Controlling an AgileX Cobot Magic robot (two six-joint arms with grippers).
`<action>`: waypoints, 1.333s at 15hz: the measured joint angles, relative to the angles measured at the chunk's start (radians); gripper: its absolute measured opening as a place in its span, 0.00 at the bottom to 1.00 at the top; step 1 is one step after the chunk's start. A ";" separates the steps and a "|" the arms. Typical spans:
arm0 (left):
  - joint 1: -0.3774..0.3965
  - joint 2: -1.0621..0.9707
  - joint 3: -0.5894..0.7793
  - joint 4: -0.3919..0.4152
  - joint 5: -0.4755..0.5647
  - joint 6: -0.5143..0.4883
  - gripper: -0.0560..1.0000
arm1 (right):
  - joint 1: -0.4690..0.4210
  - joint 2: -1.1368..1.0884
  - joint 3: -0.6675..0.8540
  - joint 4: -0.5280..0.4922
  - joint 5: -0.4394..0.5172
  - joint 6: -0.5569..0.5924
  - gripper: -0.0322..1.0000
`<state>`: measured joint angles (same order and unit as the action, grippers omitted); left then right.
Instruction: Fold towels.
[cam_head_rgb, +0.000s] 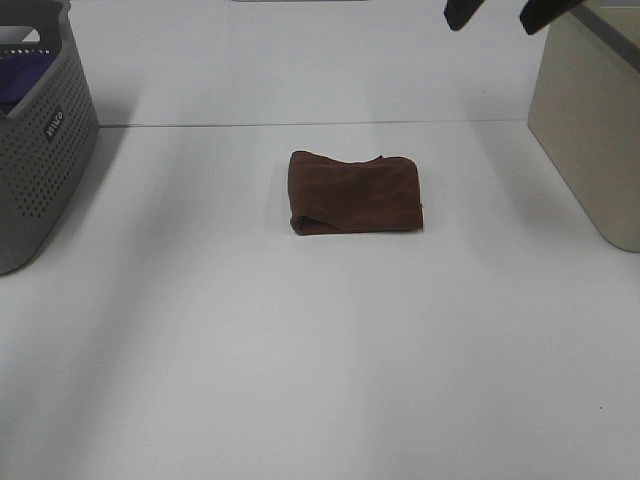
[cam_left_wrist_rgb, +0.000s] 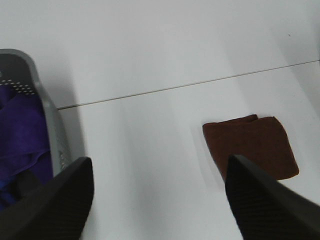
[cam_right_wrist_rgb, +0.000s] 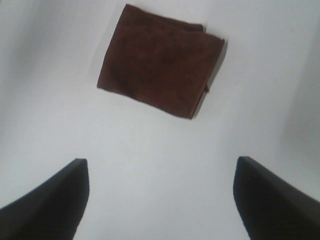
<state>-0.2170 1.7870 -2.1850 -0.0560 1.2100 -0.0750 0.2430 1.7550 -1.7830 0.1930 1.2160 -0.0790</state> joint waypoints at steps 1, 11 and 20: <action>0.000 -0.083 0.093 0.023 0.000 0.000 0.70 | 0.000 -0.075 0.091 -0.002 0.000 0.001 0.78; 0.000 -0.885 1.225 0.066 0.009 -0.020 0.70 | 0.000 -0.657 0.938 -0.042 -0.058 0.004 0.78; 0.000 -1.484 1.642 0.065 -0.070 0.047 0.70 | 0.000 -1.178 1.263 -0.119 -0.170 -0.002 0.78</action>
<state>-0.2170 0.3030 -0.5430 0.0090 1.1400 -0.0280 0.2430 0.5770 -0.5200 0.0740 1.0460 -0.0810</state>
